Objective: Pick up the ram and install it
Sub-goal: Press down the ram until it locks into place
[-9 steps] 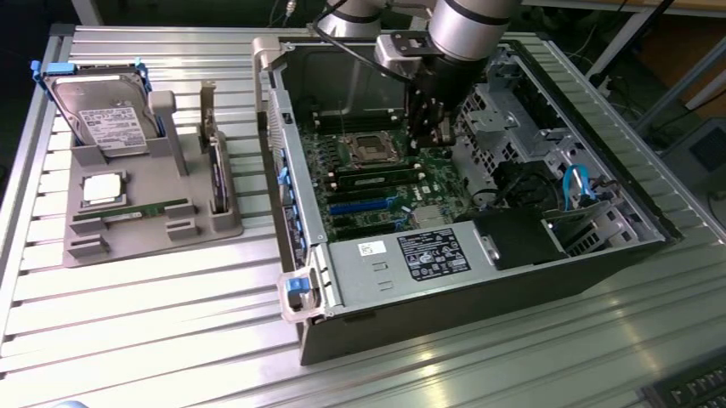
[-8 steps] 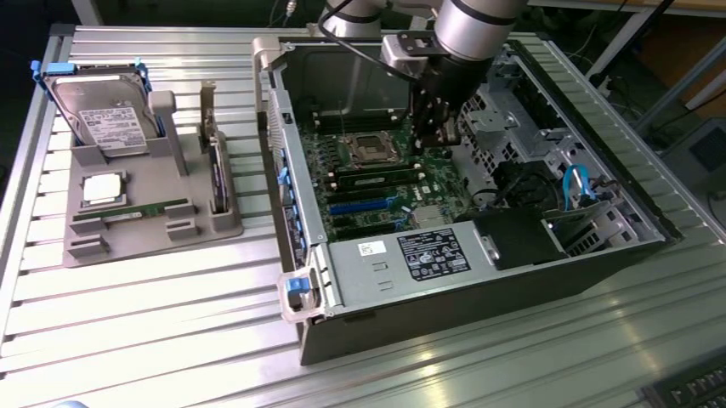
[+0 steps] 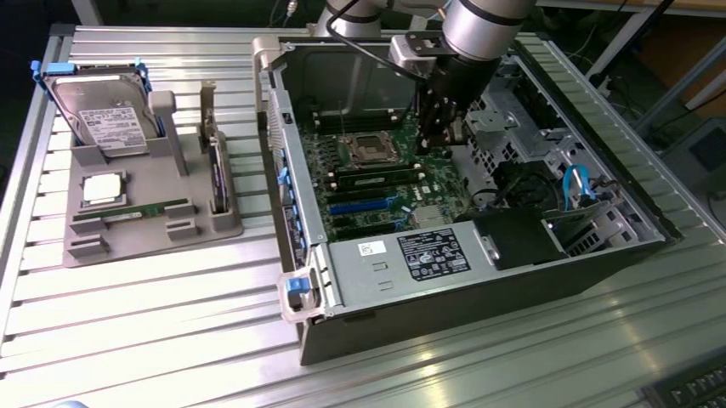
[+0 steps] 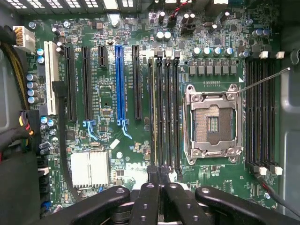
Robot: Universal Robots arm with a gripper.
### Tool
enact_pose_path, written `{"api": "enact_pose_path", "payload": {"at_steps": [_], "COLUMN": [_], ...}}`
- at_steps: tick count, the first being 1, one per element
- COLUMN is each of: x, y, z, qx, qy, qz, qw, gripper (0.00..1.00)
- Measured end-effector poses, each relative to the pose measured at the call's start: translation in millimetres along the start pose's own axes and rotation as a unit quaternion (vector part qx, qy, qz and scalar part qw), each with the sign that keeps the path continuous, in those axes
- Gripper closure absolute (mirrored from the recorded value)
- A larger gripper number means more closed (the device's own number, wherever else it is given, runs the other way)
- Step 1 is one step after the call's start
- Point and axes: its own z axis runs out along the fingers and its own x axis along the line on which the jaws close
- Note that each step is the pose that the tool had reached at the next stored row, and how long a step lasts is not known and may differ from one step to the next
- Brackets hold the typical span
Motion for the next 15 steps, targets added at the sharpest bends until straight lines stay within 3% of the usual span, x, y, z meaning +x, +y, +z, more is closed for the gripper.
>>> {"api": "enact_pose_path", "payload": {"at_steps": [7, 12, 15], "x": [0.0, 0.4, 0.5], "y": [-0.3, -1.2, -1.5], "z": [0.8, 13.3, 15.6], "qx": [0.0001, 0.0031, 0.0038], "qy": [0.0000, 0.0011, 0.0013], "qz": [0.000, 0.000, 0.000], "qw": [1.0000, 1.0000, 1.0000], "gripper": [0.89, 0.89, 0.89]}}
